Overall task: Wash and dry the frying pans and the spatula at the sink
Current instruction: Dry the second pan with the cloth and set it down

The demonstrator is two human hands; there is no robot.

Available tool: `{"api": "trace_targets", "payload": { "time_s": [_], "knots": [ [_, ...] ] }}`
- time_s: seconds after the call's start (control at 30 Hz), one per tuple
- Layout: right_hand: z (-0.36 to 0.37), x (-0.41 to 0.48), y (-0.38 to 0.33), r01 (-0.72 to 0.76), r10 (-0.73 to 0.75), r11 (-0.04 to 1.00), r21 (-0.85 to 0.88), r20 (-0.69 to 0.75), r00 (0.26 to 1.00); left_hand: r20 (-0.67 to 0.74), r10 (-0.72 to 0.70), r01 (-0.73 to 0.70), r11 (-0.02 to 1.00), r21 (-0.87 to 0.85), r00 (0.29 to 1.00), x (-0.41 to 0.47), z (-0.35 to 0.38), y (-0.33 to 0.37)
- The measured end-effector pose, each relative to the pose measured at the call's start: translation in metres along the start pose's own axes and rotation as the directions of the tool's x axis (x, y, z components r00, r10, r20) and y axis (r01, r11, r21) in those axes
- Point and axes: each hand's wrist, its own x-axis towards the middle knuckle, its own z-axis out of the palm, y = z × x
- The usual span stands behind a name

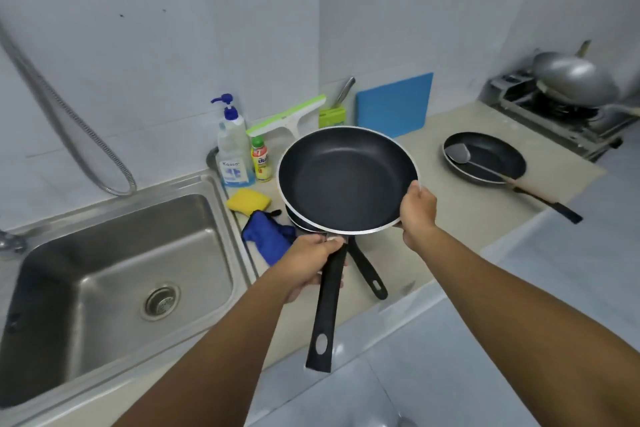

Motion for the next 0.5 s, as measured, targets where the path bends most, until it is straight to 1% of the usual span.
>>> {"api": "trace_targets", "payload": {
  "time_s": [0.1, 0.2, 0.4, 0.5],
  "knots": [
    [-0.048, 0.044, -0.007, -0.013, 0.014, 1.0, 0.022, -0.01, 1.0, 0.029, 0.013, -0.014, 0.998, 0.056, 1.0, 0.033, 0.055, 0.012],
    [-0.094, 0.087, -0.013, -0.028, 0.028, 1.0, 0.002, -0.008, 1.0, 0.047, 0.008, -0.013, 0.994, 0.106, 0.999, 0.063, 0.111, 0.021],
    [-0.154, 0.158, -0.025, -0.052, 0.053, 0.999, -0.014, 0.051, 0.997, 0.015, -0.019, 0.015, 0.975, 0.221, 1.0, 0.12, 0.201, 0.025],
    [-0.164, 0.187, -0.023, -0.155, 0.149, 0.987, 0.037, 0.118, 0.982, -0.032, -0.019, 0.028, 0.952, 0.306, 0.999, 0.143, 0.227, 0.022]
  ]
}}
